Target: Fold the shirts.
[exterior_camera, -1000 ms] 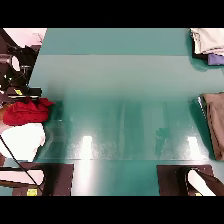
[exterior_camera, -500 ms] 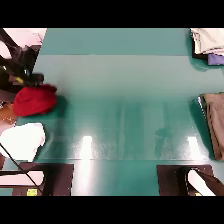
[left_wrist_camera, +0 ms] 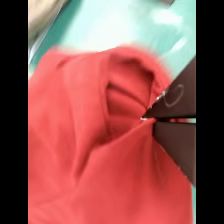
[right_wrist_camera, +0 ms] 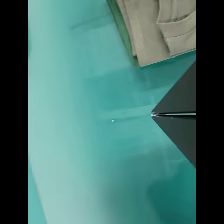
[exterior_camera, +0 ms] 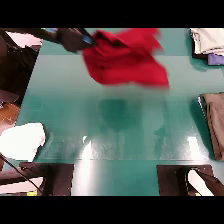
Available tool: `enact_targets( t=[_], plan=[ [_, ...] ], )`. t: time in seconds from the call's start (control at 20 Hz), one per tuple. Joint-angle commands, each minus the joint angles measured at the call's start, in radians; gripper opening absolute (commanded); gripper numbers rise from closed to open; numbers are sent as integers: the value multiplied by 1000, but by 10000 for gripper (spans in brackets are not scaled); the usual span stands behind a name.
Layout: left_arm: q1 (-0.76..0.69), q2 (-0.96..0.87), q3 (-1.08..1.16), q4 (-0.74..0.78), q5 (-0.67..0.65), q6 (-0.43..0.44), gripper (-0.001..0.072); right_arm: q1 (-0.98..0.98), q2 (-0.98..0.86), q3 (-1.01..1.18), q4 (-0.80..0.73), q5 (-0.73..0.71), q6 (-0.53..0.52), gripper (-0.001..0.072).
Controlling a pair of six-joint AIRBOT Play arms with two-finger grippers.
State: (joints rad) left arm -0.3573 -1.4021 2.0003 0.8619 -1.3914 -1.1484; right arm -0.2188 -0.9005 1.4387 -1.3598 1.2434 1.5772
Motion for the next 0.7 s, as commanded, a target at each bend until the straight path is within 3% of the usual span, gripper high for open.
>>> enact_targets(
  t=[0.0, 0.25, 0.3, 0.35, 0.65],
  plan=[
    [-124, -60, -53, 0, -5, 47, 21, 1, 2, 1, 8, -13, 0, 21],
    [-38, -220, -66, 96, 10, -23, 26, 1, 2, 1, 7, 16, 0, 21],
    [-8, -231, -66, 106, -5, -46, 239, 1, 2, 1, 7, 16, 0, 21],
    [24, -234, -66, 117, -30, -77, 519, 1, 2, 1, 7, 16, 0, 21],
    [244, -218, -122, 143, -266, -165, 531, 1, 2, 1, 7, 17, 0, 22]
  ],
)
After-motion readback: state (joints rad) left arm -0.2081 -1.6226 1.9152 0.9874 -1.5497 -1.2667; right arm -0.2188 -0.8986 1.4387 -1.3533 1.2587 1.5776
